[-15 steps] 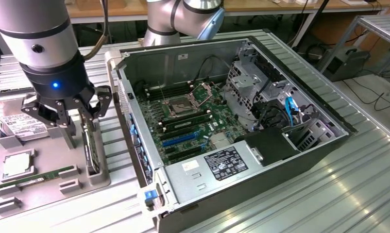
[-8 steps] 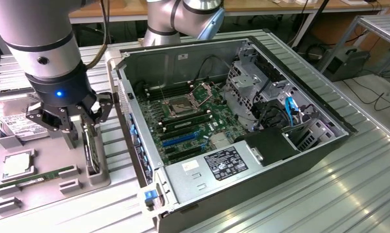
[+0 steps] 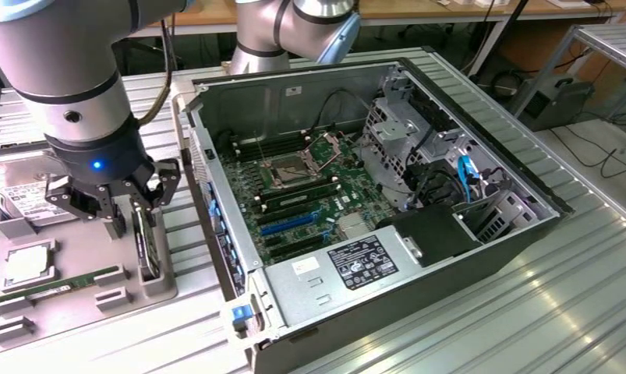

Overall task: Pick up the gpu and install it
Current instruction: 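Pick up the gpu and move the gpu toward the slot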

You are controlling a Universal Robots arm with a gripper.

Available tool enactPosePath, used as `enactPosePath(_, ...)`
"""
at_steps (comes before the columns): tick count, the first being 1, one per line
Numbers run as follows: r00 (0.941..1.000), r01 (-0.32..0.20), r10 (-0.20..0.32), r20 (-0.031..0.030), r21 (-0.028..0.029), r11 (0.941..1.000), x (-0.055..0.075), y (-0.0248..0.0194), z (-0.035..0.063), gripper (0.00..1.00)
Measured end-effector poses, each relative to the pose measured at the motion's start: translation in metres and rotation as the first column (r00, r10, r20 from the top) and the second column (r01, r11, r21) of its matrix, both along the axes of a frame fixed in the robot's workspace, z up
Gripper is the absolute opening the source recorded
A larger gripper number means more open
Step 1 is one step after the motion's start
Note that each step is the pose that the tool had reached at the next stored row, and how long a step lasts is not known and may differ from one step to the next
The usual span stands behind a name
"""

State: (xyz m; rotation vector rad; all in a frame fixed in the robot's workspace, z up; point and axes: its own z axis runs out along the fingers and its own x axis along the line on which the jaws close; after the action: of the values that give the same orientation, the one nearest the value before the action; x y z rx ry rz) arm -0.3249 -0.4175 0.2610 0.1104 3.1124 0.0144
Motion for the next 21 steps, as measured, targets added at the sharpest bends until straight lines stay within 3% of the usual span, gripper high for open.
enactPosePath(4,1.0000,-0.001,0.001,0.0001,0.0069,1.0000,-0.001,0.0000,-0.0055,0.42)
enactPosePath(10,1.0000,-0.003,0.003,0.0006,0.0229,0.9997,-0.001,0.0001,-0.0124,0.42)
enactPosePath(18,1.0000,-0.003,0.003,0.0004,0.0251,0.9997,-0.001,-0.0001,-0.0163,0.42)
enactPosePath(21,1.0000,-0.003,0.003,0.0004,0.0251,0.9997,-0.001,-0.0001,-0.0163,0.34)
